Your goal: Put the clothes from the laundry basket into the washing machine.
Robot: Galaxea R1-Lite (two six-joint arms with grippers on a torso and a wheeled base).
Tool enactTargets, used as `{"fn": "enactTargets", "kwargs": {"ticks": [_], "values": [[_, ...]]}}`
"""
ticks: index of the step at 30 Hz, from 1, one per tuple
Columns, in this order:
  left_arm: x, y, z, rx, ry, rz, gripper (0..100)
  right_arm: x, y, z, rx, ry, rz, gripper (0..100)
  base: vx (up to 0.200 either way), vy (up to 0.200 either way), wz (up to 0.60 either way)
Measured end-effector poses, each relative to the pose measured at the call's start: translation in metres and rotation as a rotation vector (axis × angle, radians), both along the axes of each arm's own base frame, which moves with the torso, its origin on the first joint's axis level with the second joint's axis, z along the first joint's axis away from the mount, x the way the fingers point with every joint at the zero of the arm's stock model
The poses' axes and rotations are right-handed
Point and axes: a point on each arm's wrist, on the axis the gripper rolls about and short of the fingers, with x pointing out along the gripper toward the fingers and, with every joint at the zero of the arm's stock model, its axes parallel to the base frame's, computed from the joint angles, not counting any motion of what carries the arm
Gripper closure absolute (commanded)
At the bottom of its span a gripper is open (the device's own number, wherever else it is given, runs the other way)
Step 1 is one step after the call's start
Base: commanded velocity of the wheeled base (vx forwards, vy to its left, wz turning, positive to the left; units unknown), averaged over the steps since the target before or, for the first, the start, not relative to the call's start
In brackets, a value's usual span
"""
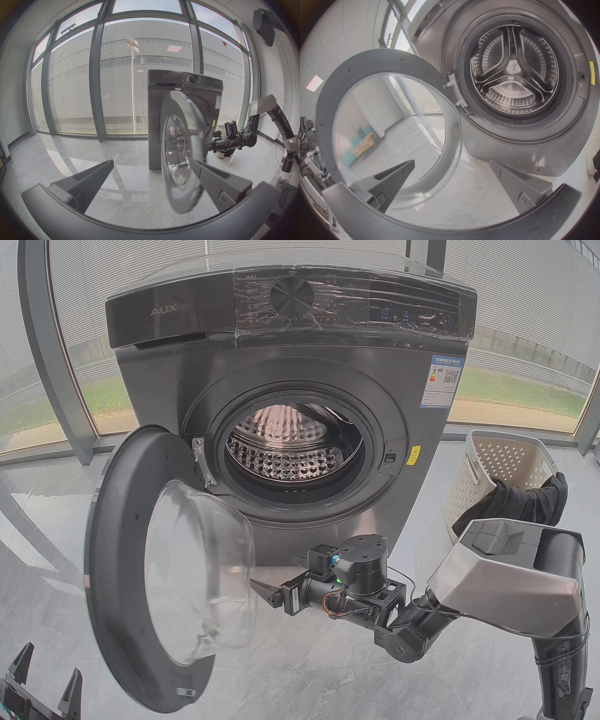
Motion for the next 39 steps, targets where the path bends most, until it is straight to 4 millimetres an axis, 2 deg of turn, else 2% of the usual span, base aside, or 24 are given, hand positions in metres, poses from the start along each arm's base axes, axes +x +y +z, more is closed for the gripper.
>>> {"fn": "enactTargets", "kwargs": {"ticks": [7, 11, 20, 26, 28, 33, 36, 39], "values": [[0.0, 0.0, 0.0, -0.001, 0.0, -0.001, 0, 0.009, 0.001, 0.002, 0.011, -0.01, -0.014, 0, -0.171, 0.0, 0.0], [0.0, 0.0, 0.0, 0.0, 0.0, -0.001, 0, 0.02, -0.007, 0.005, 0.017, -0.02, -0.045, 0, -0.2, 0.0, 0.0], [0.0, 0.0, 0.0, -0.001, 0.0, 0.0, 0, 0.023, -0.008, 0.008, 0.031, -0.042, -0.055, 0, 0.0, 0.0, 0.0], [0.0, 0.0, 0.0, -0.002, 0.0, 0.0, 0, 0.023, -0.019, 0.019, 0.027, -0.066, -0.096, 0, 0.0, 0.0, 0.0], [0.0, 0.0, 0.0, -0.001, 0.0, 0.0, 0, 0.02, -0.029, 0.026, 0.02, -0.076, -0.119, 0, 0.0, 0.0, 0.0], [0.0, 0.0, 0.0, -0.001, 0.0, 0.0, 0, 0.005, -0.068, 0.05, 0.001, -0.106, -0.193, 0, 0.0, 0.0, 0.0], [0.0, 0.0, 0.0, 0.001, 0.0, 0.001, 0, -0.007, -0.1, 0.07, -0.001, -0.131, -0.249, 0, 0.0, 0.0, 0.0], [0.0, 0.0, 0.0, 0.003, 0.0, 0.002, 0, -0.028, -0.137, 0.096, 0.01, -0.173, -0.312, 0, 0.0, 0.0, 0.0]]}}
